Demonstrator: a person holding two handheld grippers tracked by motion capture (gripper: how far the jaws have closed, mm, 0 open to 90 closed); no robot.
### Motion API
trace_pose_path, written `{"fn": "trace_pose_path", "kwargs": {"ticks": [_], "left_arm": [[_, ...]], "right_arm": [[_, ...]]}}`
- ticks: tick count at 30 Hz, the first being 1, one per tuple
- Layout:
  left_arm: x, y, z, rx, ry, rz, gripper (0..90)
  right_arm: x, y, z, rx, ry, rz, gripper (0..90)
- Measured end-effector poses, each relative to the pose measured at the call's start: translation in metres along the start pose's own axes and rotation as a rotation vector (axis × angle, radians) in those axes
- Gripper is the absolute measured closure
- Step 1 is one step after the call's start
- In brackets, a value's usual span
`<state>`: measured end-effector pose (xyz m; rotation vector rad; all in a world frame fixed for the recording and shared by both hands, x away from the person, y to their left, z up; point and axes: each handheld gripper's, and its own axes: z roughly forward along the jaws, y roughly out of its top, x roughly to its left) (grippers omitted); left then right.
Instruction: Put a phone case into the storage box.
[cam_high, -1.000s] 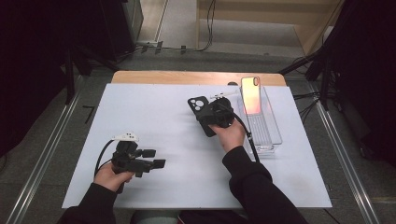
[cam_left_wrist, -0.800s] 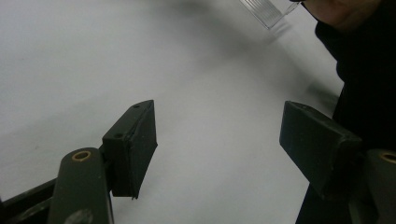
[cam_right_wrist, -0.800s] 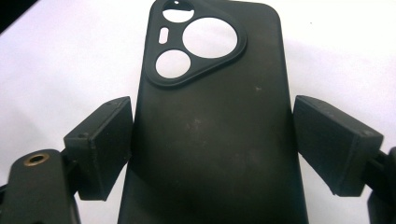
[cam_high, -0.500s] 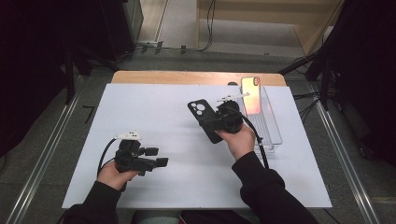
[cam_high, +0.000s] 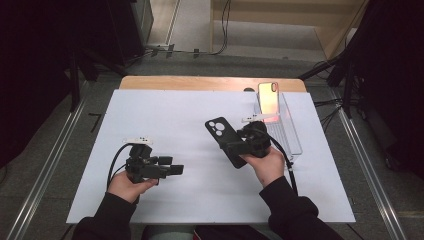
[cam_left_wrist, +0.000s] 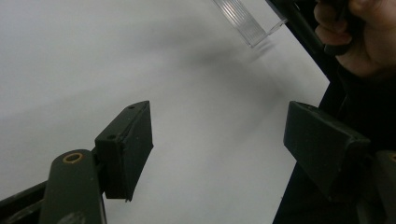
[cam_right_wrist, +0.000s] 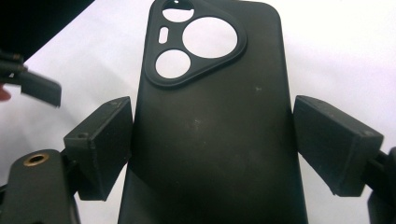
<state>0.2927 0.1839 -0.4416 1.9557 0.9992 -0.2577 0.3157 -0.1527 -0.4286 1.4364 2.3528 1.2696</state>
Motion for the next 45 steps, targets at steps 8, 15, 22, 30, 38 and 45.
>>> {"fn": "trace_pose_path", "kwargs": {"ticks": [8, 15, 22, 30, 38, 45], "left_arm": [[-0.006, 0.007, 0.002, -0.009, -0.007, -0.019, 24.3], [-0.01, 0.011, 0.007, 0.018, 0.014, -0.045, 26.6], [-0.013, 0.016, 0.008, -0.017, 0.053, -0.069, 26.5], [-0.017, 0.025, 0.011, -0.058, 0.079, -0.075, 26.6], [-0.02, 0.032, 0.012, -0.098, 0.098, -0.065, 26.6], [-0.02, 0.041, 0.015, -0.13, 0.106, -0.09, 26.7]], "right_arm": [[0.002, -0.015, -0.003, -0.005, -0.002, 0.005, 13.6], [0.011, -0.026, 0.001, -0.014, -0.005, 0.014, 13.5], [0.019, -0.035, 0.009, -0.03, -0.008, 0.042, 13.5], [0.028, -0.04, 0.02, -0.047, 0.002, 0.069, 13.5], [0.038, -0.04, 0.031, -0.09, 0.013, 0.103, 13.4], [0.046, -0.043, 0.041, -0.127, 0.036, 0.127, 13.3]]}}
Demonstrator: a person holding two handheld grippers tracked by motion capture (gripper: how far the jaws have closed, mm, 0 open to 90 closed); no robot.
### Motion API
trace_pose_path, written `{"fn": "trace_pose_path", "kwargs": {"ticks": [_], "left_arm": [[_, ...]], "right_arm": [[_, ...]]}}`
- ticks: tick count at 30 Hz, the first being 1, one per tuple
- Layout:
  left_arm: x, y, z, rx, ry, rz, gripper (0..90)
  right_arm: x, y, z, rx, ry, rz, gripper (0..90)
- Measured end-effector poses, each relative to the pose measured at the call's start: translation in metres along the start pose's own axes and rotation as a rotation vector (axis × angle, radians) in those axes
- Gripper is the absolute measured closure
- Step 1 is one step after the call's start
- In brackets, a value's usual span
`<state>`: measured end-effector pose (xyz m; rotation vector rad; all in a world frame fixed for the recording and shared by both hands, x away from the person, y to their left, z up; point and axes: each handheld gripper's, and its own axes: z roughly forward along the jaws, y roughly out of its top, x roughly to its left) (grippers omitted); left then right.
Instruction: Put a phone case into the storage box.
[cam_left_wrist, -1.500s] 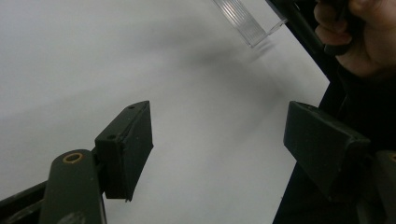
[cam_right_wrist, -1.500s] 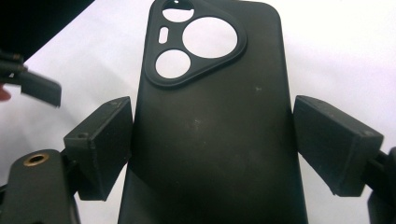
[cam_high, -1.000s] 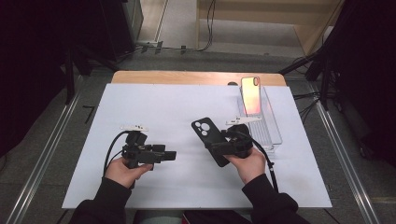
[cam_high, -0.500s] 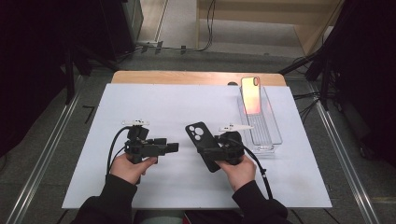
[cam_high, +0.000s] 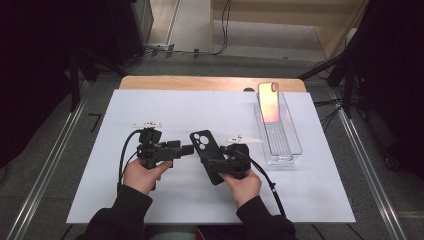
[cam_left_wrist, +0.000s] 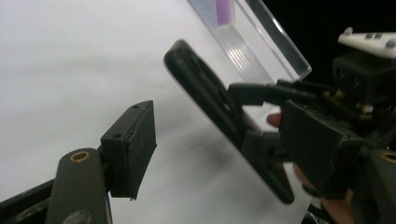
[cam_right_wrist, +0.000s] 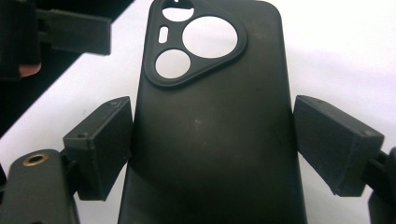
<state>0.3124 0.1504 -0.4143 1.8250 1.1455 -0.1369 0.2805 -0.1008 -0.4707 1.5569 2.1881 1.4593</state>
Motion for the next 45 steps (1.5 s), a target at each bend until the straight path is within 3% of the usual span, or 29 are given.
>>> {"fn": "trace_pose_path", "kwargs": {"ticks": [13, 25, 28, 33, 36, 45], "left_arm": [[0.003, 0.012, 0.017, 0.008, 0.087, -0.036, 30.5], [0.007, 0.017, 0.033, 0.007, 0.113, -0.078, 37.6], [0.007, 0.017, 0.034, 0.001, 0.109, -0.097, 44.9], [0.011, 0.016, 0.032, -0.024, 0.031, -0.16, 64.1], [0.01, 0.016, 0.031, -0.037, 0.012, -0.168, 77.2], [0.005, 0.016, 0.028, -0.064, -0.041, -0.192, 82.3]], "right_arm": [[0.005, -0.009, 0.007, -0.055, 0.032, 0.046, 13.3], [0.015, -0.013, 0.015, -0.098, 0.068, 0.072, 13.1], [0.017, -0.015, 0.016, -0.115, 0.07, 0.074, 13.1], [0.02, -0.018, 0.017, -0.158, 0.086, 0.073, 13.0], [0.022, -0.018, 0.017, -0.171, 0.088, 0.055, 12.9], [0.024, -0.019, 0.02, -0.188, 0.089, 0.025, 12.3]]}}
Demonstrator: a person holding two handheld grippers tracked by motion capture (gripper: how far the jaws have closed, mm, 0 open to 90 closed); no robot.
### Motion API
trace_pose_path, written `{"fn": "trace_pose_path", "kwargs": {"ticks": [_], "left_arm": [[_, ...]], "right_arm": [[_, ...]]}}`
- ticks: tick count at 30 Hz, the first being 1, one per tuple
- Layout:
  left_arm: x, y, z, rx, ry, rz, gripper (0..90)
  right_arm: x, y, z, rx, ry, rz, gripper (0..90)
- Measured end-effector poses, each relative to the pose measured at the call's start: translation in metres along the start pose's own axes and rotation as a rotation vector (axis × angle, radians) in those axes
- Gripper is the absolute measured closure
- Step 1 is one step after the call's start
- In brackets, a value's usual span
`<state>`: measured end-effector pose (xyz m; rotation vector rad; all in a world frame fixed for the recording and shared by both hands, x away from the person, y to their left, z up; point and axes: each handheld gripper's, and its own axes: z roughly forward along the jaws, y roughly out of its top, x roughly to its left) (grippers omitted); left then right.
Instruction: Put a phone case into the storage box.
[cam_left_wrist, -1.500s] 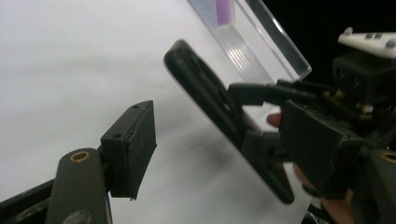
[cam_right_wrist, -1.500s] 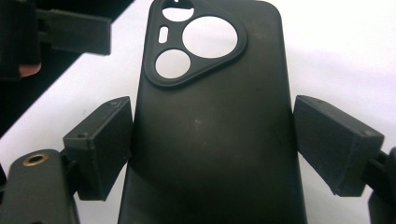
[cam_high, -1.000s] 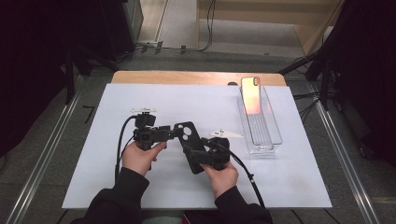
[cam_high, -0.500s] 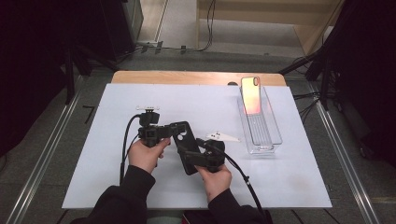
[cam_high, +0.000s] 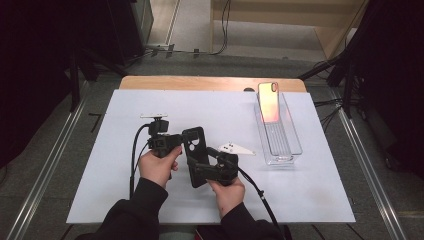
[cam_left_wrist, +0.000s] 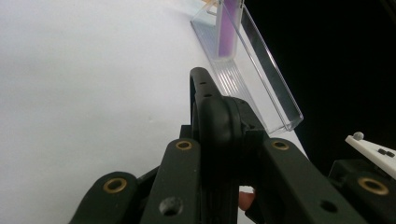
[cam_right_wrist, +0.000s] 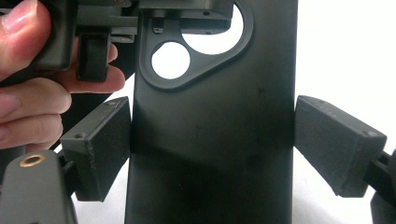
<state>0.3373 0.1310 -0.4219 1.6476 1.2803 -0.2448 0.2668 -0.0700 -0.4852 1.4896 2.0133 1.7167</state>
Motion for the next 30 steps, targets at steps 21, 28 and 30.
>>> {"fn": "trace_pose_path", "kwargs": {"ticks": [21, 28, 30], "left_arm": [[-0.006, 0.006, -0.015, -0.039, -0.011, 0.033, 82.5], [-0.01, 0.005, -0.02, -0.09, 0.012, 0.118, 82.3], [-0.012, 0.004, -0.02, -0.11, 0.015, 0.15, 82.2]], "right_arm": [[-0.005, 0.026, -0.004, 0.13, 0.039, -0.111, 0.0], [-0.014, 0.032, -0.012, 0.182, 0.028, -0.134, 0.0], [-0.016, 0.033, -0.016, 0.195, 0.023, -0.136, 0.0]]}}
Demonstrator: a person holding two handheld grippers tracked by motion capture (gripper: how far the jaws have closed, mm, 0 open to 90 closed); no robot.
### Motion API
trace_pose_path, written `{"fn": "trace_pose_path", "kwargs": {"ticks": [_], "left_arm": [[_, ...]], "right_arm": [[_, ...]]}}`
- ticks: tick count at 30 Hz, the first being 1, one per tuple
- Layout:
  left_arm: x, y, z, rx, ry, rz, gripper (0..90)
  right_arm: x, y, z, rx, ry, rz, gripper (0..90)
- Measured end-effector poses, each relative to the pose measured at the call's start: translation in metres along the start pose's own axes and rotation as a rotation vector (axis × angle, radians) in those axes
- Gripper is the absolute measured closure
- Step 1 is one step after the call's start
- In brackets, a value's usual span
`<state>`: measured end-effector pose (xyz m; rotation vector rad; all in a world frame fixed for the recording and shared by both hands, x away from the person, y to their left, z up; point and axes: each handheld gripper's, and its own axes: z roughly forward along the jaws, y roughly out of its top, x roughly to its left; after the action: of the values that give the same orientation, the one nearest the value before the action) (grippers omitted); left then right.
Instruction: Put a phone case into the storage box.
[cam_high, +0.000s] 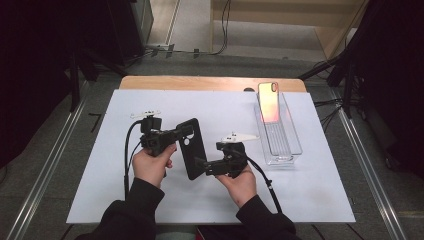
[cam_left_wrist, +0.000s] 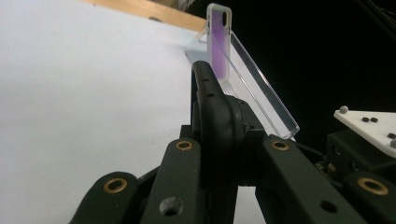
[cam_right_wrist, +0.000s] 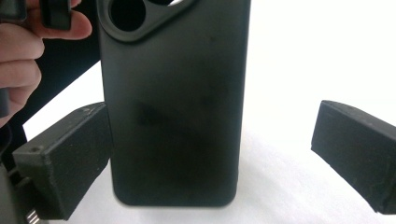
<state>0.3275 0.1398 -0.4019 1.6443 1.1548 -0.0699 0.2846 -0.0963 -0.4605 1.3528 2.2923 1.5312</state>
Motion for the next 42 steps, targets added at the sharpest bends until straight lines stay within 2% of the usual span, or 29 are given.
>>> {"fn": "trace_pose_path", "kwargs": {"ticks": [2, 7, 9, 12, 15, 19, 23, 25, 31, 32, 37, 42], "left_arm": [[-0.003, -0.001, 0.0, -0.012, 0.02, 0.035, 82.2], [-0.008, -0.005, 0.002, -0.027, 0.042, 0.085, 82.2], [-0.009, -0.006, 0.003, -0.038, 0.042, 0.095, 82.2], [-0.011, -0.009, 0.003, -0.064, 0.034, 0.133, 82.2], [-0.013, -0.011, 0.004, -0.076, 0.036, 0.169, 82.2], [-0.014, -0.015, 0.005, -0.091, 0.033, 0.186, 82.2], [-0.015, -0.018, 0.004, -0.125, 0.0, 0.214, 82.1], [-0.017, -0.02, 0.004, -0.132, 0.005, 0.22, 82.1], [-0.018, -0.024, 0.007, -0.126, 0.0, 0.205, 82.2], [-0.019, -0.025, 0.008, -0.123, -0.001, 0.215, 82.2], [-0.023, -0.027, 0.01, -0.117, -0.005, 0.213, 82.2], [-0.024, -0.028, 0.012, -0.106, -0.014, 0.196, 82.2]], "right_arm": [[-0.002, 0.001, -0.004, 0.009, 0.01, 0.011, 0.0], [-0.006, 0.002, -0.013, 0.036, 0.0, -0.022, 0.0], [-0.008, 0.001, -0.016, 0.048, -0.001, -0.033, 0.0], [-0.011, -0.001, -0.02, 0.061, 0.0, -0.059, 0.0], [-0.013, -0.003, -0.023, 0.064, 0.011, -0.062, 0.0], [-0.013, -0.002, -0.026, 0.064, 0.014, -0.073, 0.0], [-0.012, -0.001, -0.028, 0.051, 0.026, -0.08, 0.0], [-0.012, 0.0, -0.03, 0.043, 0.025, -0.079, 0.0], [-0.01, 0.005, -0.034, 0.016, 0.02, -0.083, 0.0], [-0.01, 0.006, -0.034, 0.014, 0.017, -0.084, 0.0], [-0.006, 0.009, -0.034, 0.007, 0.008, -0.077, 0.0], [-0.003, 0.012, -0.034, 0.003, 0.009, -0.082, 0.0]]}}
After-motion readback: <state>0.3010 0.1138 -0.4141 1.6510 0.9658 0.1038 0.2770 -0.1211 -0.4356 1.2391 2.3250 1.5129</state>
